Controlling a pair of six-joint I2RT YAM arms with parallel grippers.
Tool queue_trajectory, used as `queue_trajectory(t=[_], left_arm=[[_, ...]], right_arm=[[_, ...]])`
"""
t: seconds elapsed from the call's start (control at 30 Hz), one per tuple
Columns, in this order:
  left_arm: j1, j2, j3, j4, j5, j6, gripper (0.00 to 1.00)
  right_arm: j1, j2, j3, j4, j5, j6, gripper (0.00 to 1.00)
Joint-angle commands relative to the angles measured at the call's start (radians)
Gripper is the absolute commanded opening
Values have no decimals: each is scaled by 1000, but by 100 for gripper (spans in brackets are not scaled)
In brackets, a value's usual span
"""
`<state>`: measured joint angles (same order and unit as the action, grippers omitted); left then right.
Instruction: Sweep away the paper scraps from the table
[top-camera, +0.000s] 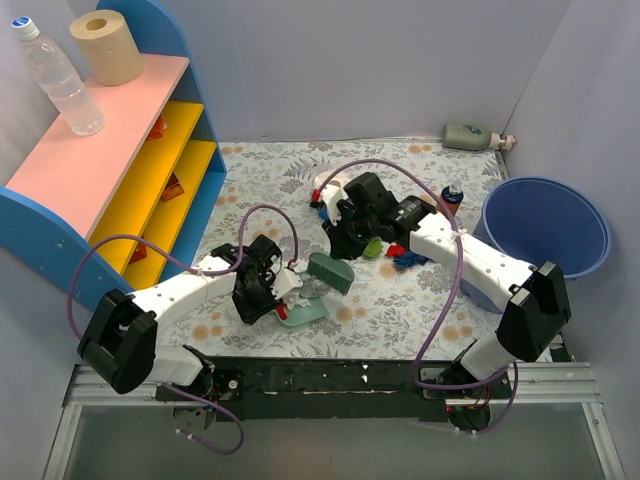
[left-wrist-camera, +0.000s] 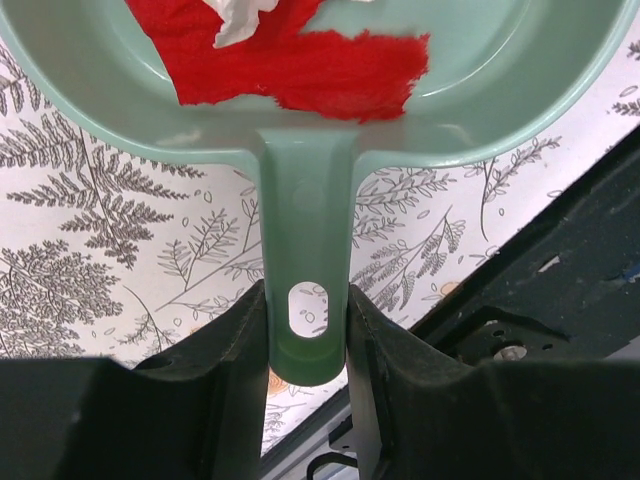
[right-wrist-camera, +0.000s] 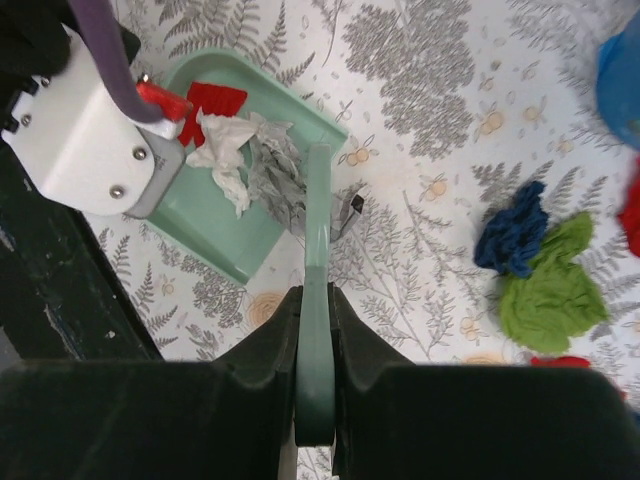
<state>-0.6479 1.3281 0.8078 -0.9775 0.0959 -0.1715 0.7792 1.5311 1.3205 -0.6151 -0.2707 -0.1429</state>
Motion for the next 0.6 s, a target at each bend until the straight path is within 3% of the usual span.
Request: queue_trajectory(t=[0.0, 0.13, 0.3, 0.57], left_arm=[[4, 25, 28, 42, 2, 13, 0], [4, 39, 42, 54, 1, 15, 0], [4, 46, 36, 69, 4, 13, 0], [4, 72, 44, 77, 8, 3, 0]], right_arm=[[-3, -6, 85, -6, 62, -32, 1], [-3, -23, 25, 21, 198, -40, 1], [-3, 4, -24, 26, 243, -41, 1], [15, 95, 92, 32, 50, 37, 1]])
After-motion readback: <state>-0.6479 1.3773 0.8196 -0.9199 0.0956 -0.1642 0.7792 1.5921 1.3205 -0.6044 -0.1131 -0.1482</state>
